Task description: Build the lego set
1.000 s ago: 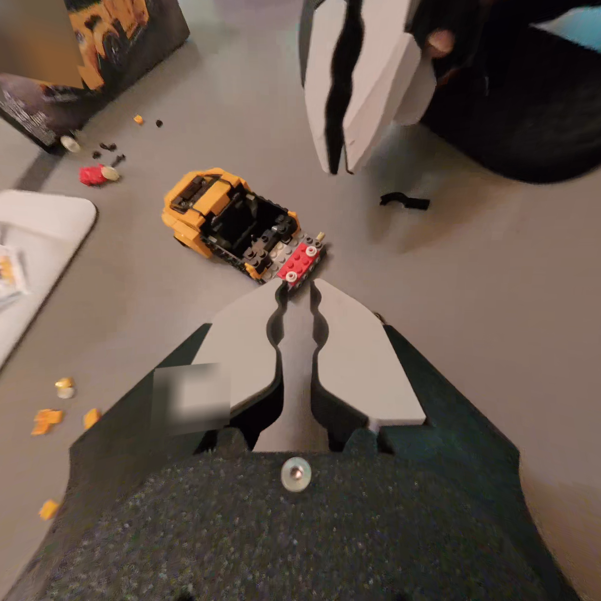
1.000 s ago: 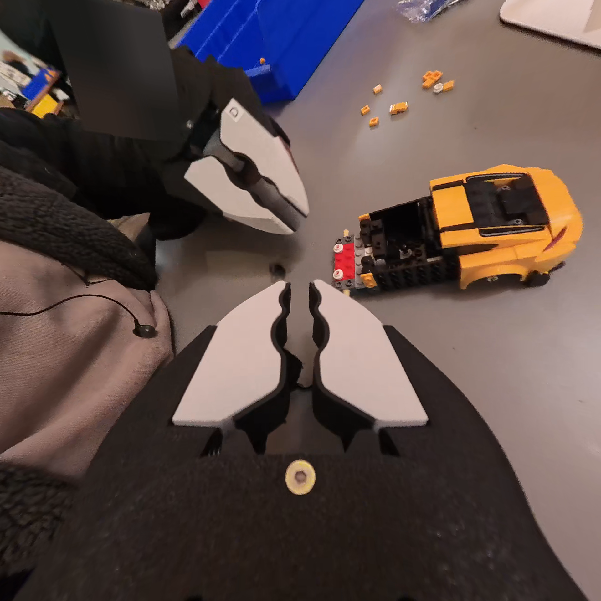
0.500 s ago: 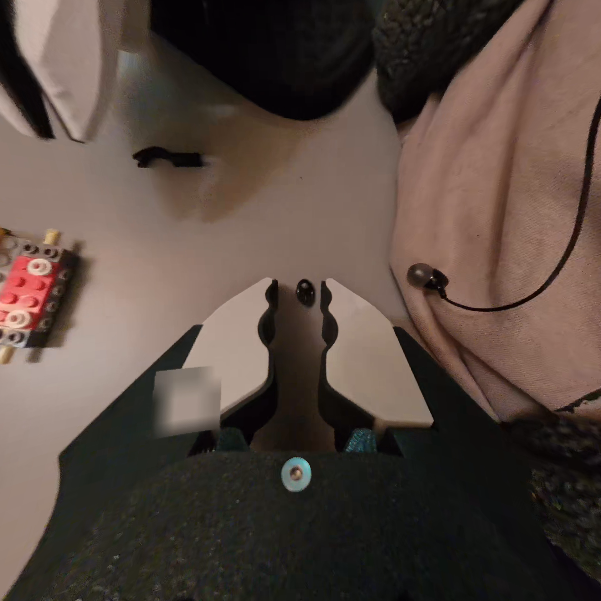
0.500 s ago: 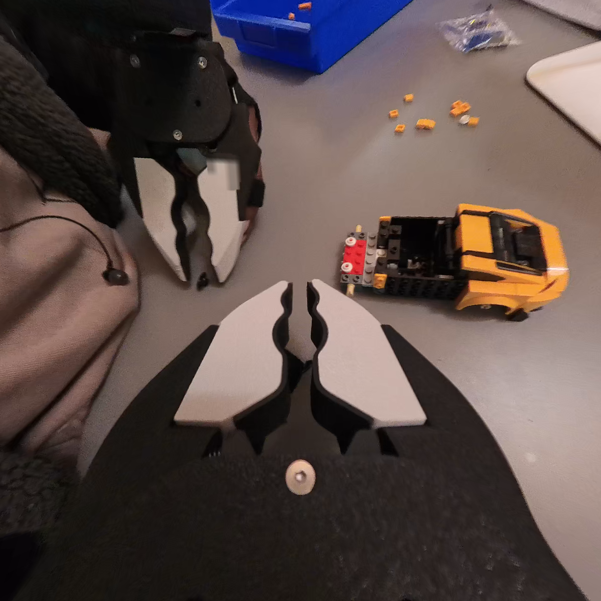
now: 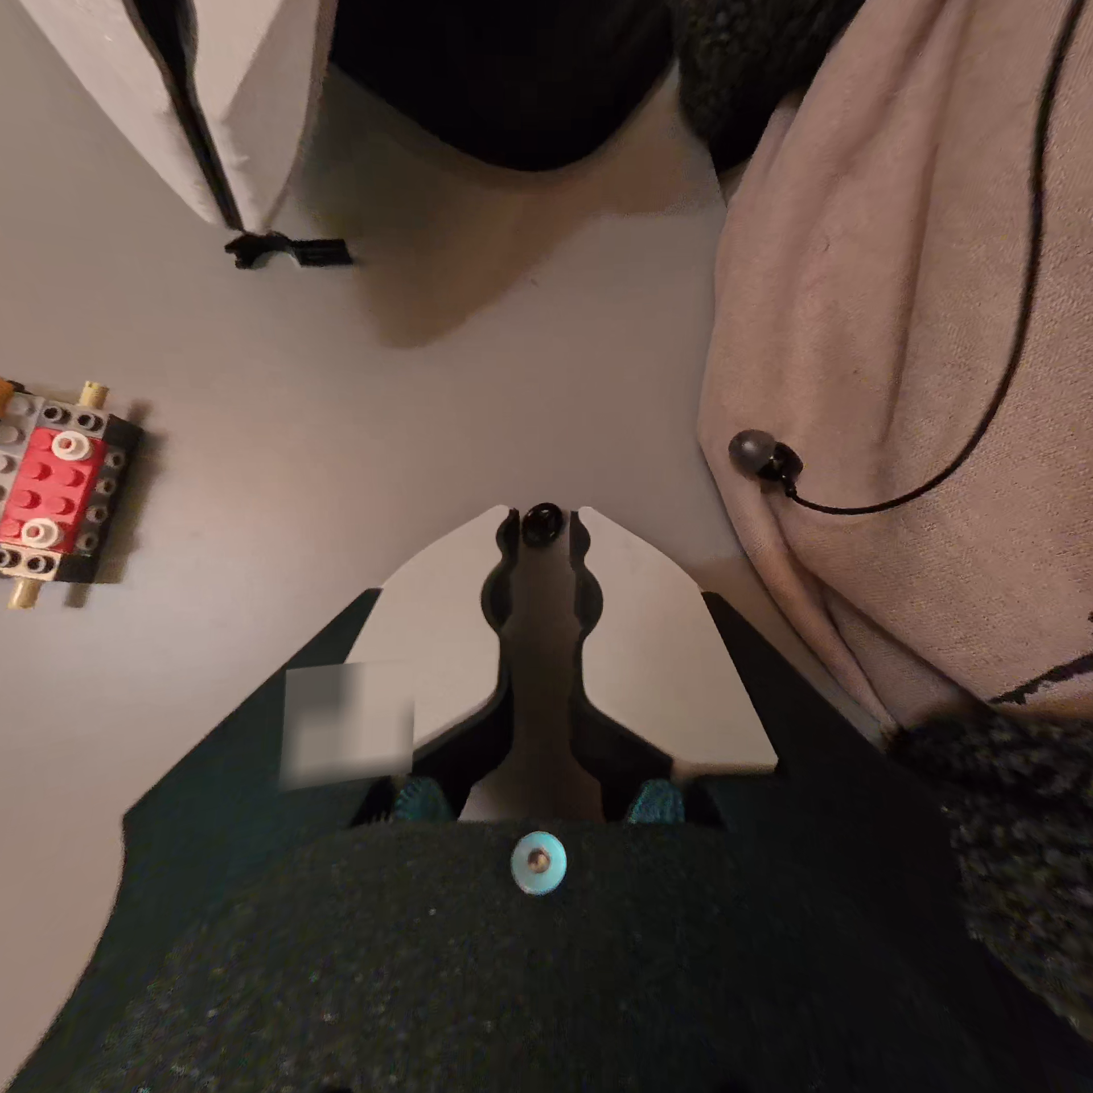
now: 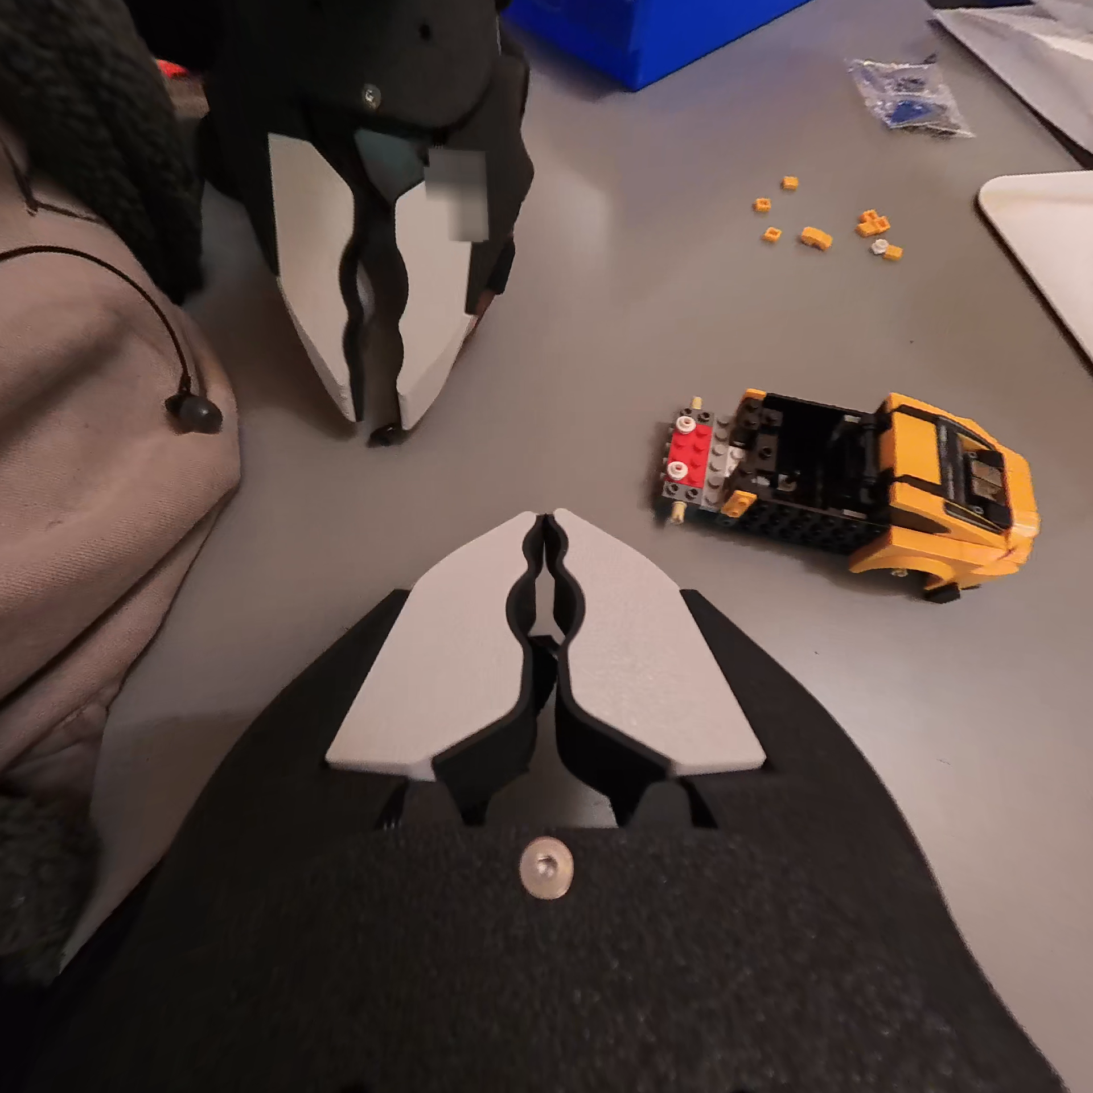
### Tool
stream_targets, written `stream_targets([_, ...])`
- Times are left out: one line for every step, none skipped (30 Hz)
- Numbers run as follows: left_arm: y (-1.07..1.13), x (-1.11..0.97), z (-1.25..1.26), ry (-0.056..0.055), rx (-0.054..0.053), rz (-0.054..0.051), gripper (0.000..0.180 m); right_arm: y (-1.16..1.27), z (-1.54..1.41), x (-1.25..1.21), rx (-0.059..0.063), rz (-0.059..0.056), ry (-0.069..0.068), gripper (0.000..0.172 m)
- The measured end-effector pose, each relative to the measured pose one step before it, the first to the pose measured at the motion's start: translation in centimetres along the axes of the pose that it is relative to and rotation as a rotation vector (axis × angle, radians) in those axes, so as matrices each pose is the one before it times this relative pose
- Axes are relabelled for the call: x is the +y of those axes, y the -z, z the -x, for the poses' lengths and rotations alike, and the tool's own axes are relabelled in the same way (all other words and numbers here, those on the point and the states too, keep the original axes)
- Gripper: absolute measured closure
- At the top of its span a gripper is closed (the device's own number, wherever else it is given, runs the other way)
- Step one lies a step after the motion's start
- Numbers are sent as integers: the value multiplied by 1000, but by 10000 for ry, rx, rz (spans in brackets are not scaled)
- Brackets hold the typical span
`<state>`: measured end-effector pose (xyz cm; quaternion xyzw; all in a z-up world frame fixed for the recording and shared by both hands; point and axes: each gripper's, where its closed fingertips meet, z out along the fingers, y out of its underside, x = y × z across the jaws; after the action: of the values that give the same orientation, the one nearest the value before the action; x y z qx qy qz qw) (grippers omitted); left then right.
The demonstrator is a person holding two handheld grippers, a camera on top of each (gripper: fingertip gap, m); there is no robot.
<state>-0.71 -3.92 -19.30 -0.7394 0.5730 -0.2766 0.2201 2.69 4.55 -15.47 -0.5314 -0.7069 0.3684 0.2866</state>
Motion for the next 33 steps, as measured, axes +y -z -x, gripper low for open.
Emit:
stream_targets([-229, 241, 107, 76, -107, 139, 167, -110, 205, -19, -36, -1, 16, 172])
stream_targets([-245, 171, 247, 96, -170, 109, 172, -88, 141, -56, -29, -23, 15, 172])
stream_targets([-138, -108, 82, 85, -56, -79, 172, -49, 131, -90, -34, -24, 15, 172])
stream_targets([-59, -96, 11, 54, 5, -61, 172, -10, 113, -148, -18, -39, 18, 172])
stream_targets([-20, 9, 79, 2, -32, -13, 171, 11, 168, -162, -23, -42, 28, 172])
stream_targets([27, -66, 237, 56, -98, -104, 172, 17, 269, -163, -68, -32, 52, 172])
stream_targets([82, -124, 443, 185, -161, -192, 173, 6, 388, -188, -103, -52, 113, 172])
stream_targets([163, -270, 457, 374, -85, -323, 173, -2, 413, -231, -76, -91, 188, 172])
stream_targets([267, -560, 321, 553, 83, -508, 173, -29, 307, -264, 29, -97, 235, 172])
stream_targets([360, -861, 246, 741, 198, -688, 173, -75, 197, -327, 137, -122, 322, 172])
stream_targets([396, -1085, 43, 951, 421, -772, 173, -103, 33, -416, 302, -157, 456, 172])
stream_targets([374, -1141, -239, 1100, 664, -742, 173, -122, -47, -533, 412, -191, 579, 169])
stream_targets([301, -1045, -302, 1059, 689, -630, 173, -110, -36, -645, 415, -234, 631, 164])
stream_targets([216, -786, -125, 889, 516, -435, 174, -111, 13, -644, 314, -210, 658, 159])
stream_targets([144, -509, -27, 668, 373, -235, 173, -119, -109, -369, 305, -3, 630, 155])
stream_targets([82, -419, -172, 503, 375, -185, 174, -128, -95, -116, 207, 168, 673, 151])
stream_targets([30, -321, -233, 440, 347, -117, 174, -79, -173, -128, 241, 109, 702, 151])
stream_targets([-25, -188, -145, 389, 249, -48, 174, -30, -131, -277, 180, -22, 584, 151])
stream_targets([-47, -123, -195, 313, 261, -12, 174, -66, -77, -187, 88, 29, 458, 151])
stream_targets([-49, -139, -221, 263, 257, -41, 174, -89, 81, 22, -35, 142, 478, 153])
stream_targets([-46, -130, -196, 238, 229, -35, 174, -117, 93, 178, -22, 191, 509, 153])
stream_targets([-34, -68, -200, 201, 221, -3, 174, -103, 53, 178, 29, 156, 458, 154])
stream_targets([-47, -21, -112, 182, 151, 16, 174, -59, -28, 115, 79, 91, 354, 157])
stream_targets([-44, 18, 4, 142, 66, 30, 174, -7, -113, 29, 136, 42, 279, 161])
stream_targets([-5, -16, -24, 146, 91, -13, 174, 9, -1, -18, 48, 0, 231, 161])
stream_targets([24, -73, 4, 159, 83, -56, 174, 16, -55, 32, 76, 26, 118, 162])
stream_targets([29, -75, 44, 140, 50, -66, 174, 13, -18, 98, 48, 25, 57, 162])
stream_targets([63, -129, 82, 71, 20, -82, 173, 4, -14, 135, 39, 23, -25, 163])
stream_targets([158, -260, 74, -39, -8, -144, 173, 8, -13, 207, 8, 11, -195, 165])
stream_targets([292, -431, 50, -184, -62, -216, 171, 12, -47, 230, -45, -45, -522, 167])
stream_targets([359, -450, 57, -350, -170, -174, 168, 8, -33, 360, -151, -46, -839, 167])
stream_targets([306, -331, -7, -587, -264, -66, 168, 54, -193, 315, -146, -151, -1079, 167])
stream_targets([213, -207, -18, -781, -370, 36, 168, 125, -239, 145, -208, -275, -1157, 167])
